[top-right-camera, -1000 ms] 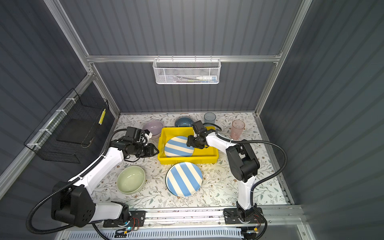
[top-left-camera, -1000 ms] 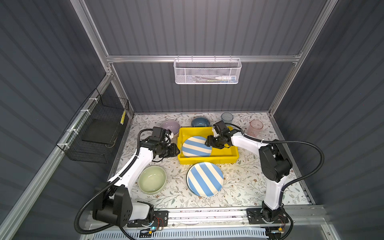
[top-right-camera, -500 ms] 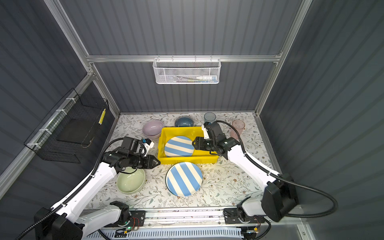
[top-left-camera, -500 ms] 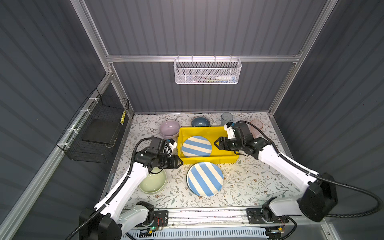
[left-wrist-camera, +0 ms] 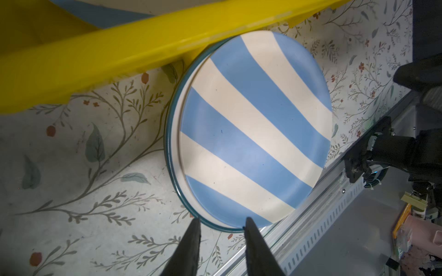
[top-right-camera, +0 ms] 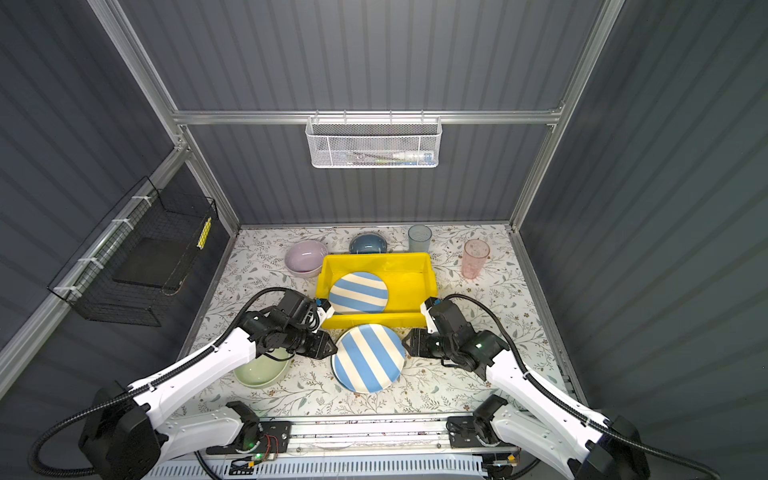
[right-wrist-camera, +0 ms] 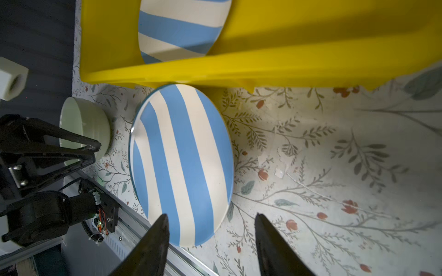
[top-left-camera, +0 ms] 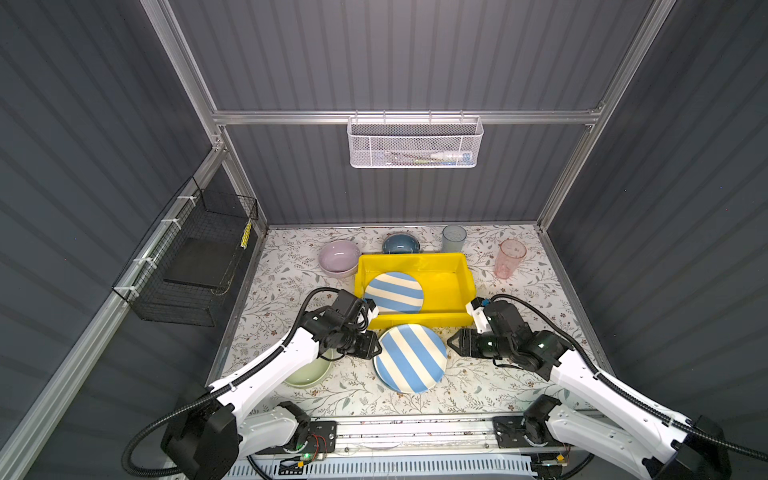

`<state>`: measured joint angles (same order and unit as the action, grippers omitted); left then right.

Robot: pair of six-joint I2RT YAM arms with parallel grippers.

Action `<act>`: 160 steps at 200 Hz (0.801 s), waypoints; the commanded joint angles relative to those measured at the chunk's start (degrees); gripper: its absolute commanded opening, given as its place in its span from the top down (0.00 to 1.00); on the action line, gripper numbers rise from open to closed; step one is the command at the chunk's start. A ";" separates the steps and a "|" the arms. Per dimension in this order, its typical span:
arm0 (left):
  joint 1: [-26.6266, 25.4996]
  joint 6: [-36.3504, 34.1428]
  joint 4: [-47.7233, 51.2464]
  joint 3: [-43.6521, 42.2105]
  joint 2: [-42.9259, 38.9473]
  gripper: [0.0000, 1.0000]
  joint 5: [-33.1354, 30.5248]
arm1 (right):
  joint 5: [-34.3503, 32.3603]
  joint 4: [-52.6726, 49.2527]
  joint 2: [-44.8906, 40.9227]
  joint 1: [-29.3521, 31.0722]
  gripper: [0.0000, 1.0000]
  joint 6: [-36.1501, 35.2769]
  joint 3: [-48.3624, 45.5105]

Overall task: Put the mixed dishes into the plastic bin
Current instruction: 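Return the right gripper to the plate stack while the left gripper moves to its edge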

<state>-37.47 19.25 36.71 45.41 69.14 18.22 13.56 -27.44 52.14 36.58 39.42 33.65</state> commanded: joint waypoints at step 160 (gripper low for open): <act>-4.59 3.52 -6.89 -1.82 11.16 0.70 -9.22 | -0.14 17.79 8.48 4.73 0.48 8.06 -7.45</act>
<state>-41.63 22.33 28.71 43.64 78.72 10.87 13.67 -10.92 59.94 41.04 47.18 26.72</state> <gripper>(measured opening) 0.305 0.528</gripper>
